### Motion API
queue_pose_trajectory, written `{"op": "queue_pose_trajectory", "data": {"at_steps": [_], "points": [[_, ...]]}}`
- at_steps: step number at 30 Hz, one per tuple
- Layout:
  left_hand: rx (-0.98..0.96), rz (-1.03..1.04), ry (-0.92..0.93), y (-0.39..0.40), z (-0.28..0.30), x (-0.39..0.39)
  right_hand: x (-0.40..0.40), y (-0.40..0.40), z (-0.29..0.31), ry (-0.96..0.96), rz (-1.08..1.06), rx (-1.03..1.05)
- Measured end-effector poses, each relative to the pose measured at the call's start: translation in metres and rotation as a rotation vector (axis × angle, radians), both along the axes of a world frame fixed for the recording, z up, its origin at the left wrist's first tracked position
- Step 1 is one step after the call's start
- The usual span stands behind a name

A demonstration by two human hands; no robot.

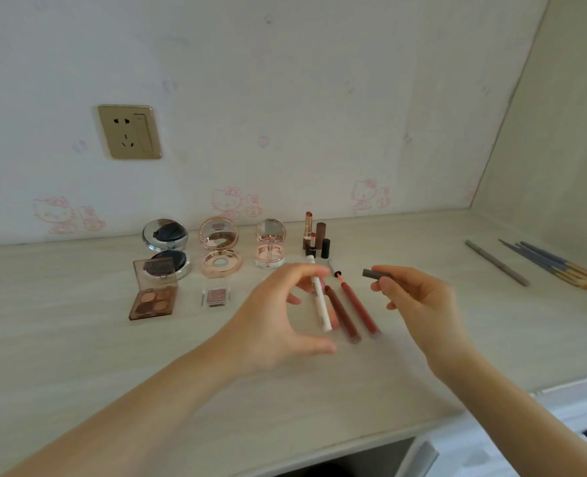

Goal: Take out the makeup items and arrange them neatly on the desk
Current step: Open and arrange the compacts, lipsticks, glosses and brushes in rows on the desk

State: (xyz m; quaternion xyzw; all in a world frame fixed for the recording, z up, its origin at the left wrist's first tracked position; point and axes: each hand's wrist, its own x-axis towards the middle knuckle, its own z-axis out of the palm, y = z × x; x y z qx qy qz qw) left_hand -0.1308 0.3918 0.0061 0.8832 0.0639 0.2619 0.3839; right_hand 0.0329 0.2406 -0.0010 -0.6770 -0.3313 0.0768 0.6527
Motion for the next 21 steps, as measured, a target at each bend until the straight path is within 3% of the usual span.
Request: {"op": "queue_pose_trajectory", "data": {"at_steps": [6, 10, 15, 21], "points": [[0.145, 0.048, 0.117, -0.028, -0.002, 0.054, 0.042, -0.013, -0.005, -0.093, -0.021, -0.088], [0.448, 0.116, 0.226, -0.039, -0.004, 0.087, 0.064, -0.014, -0.007, -0.209, -0.085, -0.162], [0.669, 0.172, 0.325, -0.047, -0.013, 0.117, 0.085, -0.009, -0.012, -0.294, -0.13, -0.293], [0.752, 0.185, 0.374, -0.048, -0.018, 0.126, 0.092, -0.003, -0.02, -0.351, -0.121, -0.383]]}}
